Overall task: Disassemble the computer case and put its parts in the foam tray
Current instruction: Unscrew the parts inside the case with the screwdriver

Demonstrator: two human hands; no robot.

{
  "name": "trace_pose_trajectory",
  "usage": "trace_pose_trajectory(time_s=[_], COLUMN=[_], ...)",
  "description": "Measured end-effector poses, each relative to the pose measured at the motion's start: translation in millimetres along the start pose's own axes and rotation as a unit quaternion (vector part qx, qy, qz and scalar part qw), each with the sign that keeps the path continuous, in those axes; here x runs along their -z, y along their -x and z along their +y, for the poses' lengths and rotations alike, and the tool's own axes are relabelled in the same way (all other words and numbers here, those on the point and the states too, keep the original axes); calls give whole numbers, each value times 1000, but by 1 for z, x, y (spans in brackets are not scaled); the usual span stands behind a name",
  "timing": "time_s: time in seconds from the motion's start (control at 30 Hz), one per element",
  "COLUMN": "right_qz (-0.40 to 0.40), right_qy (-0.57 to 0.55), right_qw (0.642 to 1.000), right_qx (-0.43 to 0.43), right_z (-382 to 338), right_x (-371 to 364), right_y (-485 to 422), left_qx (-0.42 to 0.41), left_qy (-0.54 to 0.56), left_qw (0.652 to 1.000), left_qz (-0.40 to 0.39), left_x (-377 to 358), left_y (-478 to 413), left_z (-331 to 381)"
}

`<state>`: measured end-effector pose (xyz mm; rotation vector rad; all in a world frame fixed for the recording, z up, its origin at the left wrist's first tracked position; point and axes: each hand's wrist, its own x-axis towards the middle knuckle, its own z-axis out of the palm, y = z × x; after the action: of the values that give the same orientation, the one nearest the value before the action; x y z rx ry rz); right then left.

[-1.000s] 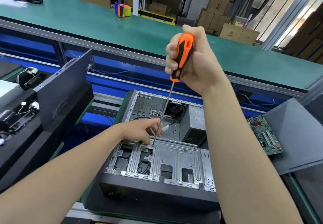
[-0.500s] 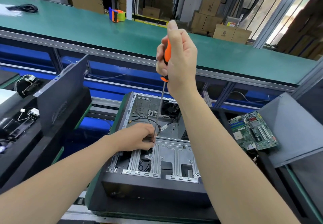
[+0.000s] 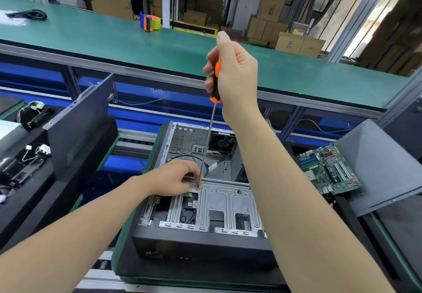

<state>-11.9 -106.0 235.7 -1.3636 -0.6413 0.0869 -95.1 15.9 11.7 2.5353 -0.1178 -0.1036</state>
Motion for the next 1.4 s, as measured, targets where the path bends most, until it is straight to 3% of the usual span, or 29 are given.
trace_pose_trajectory(time_s=[0.07,0.13,0.33,0.4,0.5,0.6,0.67,0.83,0.9,0.93,1.03,1.13,1.2,1.3,1.4], right_qz=[34,15,-193,-291,-431,-510,-524,-517,-492,-453,-225,23,115,105,-58], right_qy=[-10,-55,-161,-211,-309,-366,-375,-368,-334,-293,-121,-49,-22,-33,-79], right_qw=[999,997,963,925,835,758,742,746,787,828,954,991,992,994,993], right_qx=[-35,-54,-102,-122,-146,-179,-187,-200,-167,-151,-155,-123,-51,-22,-60], right_z=[-1,-1,3,6,12,19,22,21,15,11,-2,-6,-6,-3,-4], right_x=[-3,-7,8,17,25,27,26,28,26,25,19,4,-8,-13,-4], right_y=[0,1,-8,-17,-25,-28,-27,-24,-27,-24,-7,9,18,19,11], left_qx=[37,53,67,66,61,43,20,19,11,11,22,25,19,21,18], left_qy=[38,59,44,42,58,59,46,72,74,75,68,64,69,66,63], left_qw=[999,997,997,997,996,997,999,996,996,996,996,996,996,996,996], left_qz=[4,-2,10,10,9,-5,-10,48,42,40,45,54,57,60,56], left_x=[1,0,-6,-6,-5,-1,-1,-5,-7,-7,-7,-8,-9,-9,-7], left_y=[-2,-5,-7,-7,-5,-1,1,0,0,1,1,1,1,1,1], left_z=[0,2,1,1,3,8,10,9,9,8,8,9,9,7,6])
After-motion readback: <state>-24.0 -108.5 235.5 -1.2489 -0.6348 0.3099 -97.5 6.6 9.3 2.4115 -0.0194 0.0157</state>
